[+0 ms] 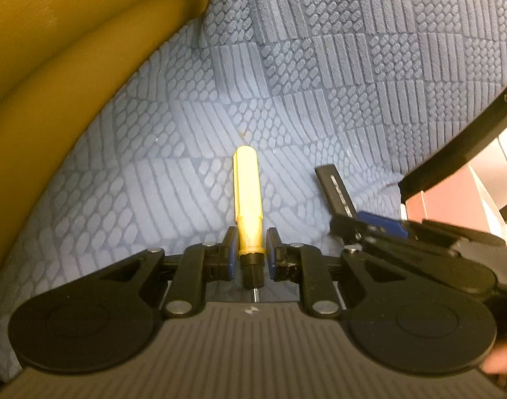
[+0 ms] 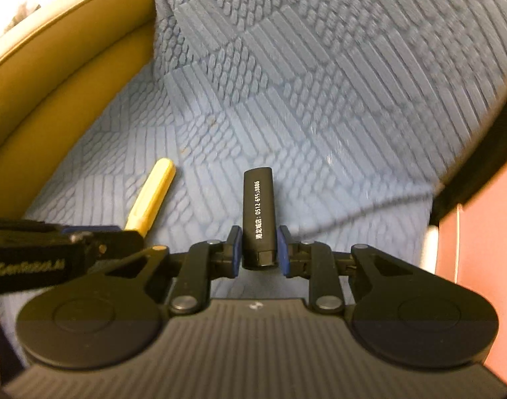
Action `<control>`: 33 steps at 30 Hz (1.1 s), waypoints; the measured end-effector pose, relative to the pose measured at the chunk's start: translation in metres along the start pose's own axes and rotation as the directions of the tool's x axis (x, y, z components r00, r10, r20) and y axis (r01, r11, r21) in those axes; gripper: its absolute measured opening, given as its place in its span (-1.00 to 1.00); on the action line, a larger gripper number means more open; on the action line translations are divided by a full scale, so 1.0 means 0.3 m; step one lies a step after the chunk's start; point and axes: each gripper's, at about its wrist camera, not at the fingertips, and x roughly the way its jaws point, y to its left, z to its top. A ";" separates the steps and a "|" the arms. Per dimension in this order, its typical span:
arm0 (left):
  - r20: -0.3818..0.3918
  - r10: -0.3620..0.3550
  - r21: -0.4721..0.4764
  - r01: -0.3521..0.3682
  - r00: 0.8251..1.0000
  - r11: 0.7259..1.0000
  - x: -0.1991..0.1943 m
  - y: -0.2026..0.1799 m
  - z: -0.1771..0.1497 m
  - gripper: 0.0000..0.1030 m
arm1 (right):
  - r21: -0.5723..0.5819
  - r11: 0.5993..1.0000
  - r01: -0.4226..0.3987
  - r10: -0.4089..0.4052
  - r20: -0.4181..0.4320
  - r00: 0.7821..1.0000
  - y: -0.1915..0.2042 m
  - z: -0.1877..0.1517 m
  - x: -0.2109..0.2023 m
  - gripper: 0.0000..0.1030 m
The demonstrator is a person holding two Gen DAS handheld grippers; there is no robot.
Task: Organize rigid objects
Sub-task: 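Lift the screwdriver with the left gripper while the right gripper lifts the USB stick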
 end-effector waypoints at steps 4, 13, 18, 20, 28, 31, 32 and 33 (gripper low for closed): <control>-0.003 -0.003 0.006 0.003 1.000 1.000 -0.013 0.002 -0.032 -0.60 | 0.018 1.000 0.014 -0.014 -0.007 1.000 0.011 -0.055 -0.054 -0.49; -0.007 -0.012 0.042 0.012 1.000 0.999 -0.030 -0.021 -0.071 -0.60 | 0.094 0.995 0.028 -0.025 -0.029 0.999 0.019 -0.157 -0.162 -0.50; 0.004 -0.011 0.083 0.011 1.000 0.997 -0.054 -0.056 -0.108 -0.60 | 0.099 0.994 0.047 -0.043 -0.043 0.998 0.049 -0.205 -0.197 -0.49; 0.007 -0.006 0.102 0.005 1.000 0.995 -0.067 -0.073 -0.133 -0.60 | 0.113 0.992 0.052 -0.046 -0.048 0.998 0.049 -0.229 -0.214 -0.49; -0.014 -0.030 0.087 0.031 0.999 0.996 -0.097 -0.072 -0.187 -0.61 | 0.132 0.989 0.074 -0.065 -0.070 0.995 0.062 -0.277 -0.222 -0.47; -0.019 -0.037 0.081 0.038 0.999 0.996 -0.091 -0.073 -0.181 -0.59 | 0.148 0.986 0.081 -0.071 -0.068 0.995 0.055 -0.277 -0.215 -0.46; -0.018 -0.038 0.078 0.039 0.999 0.996 -0.090 -0.073 -0.181 -0.59 | 0.158 0.985 0.076 -0.067 -0.064 0.996 0.051 -0.277 -0.214 -0.45; -0.019 -0.039 0.074 0.041 0.999 0.996 -0.089 -0.073 -0.179 -0.59 | 0.163 0.984 0.075 -0.066 -0.058 0.996 0.048 -0.275 -0.213 -0.44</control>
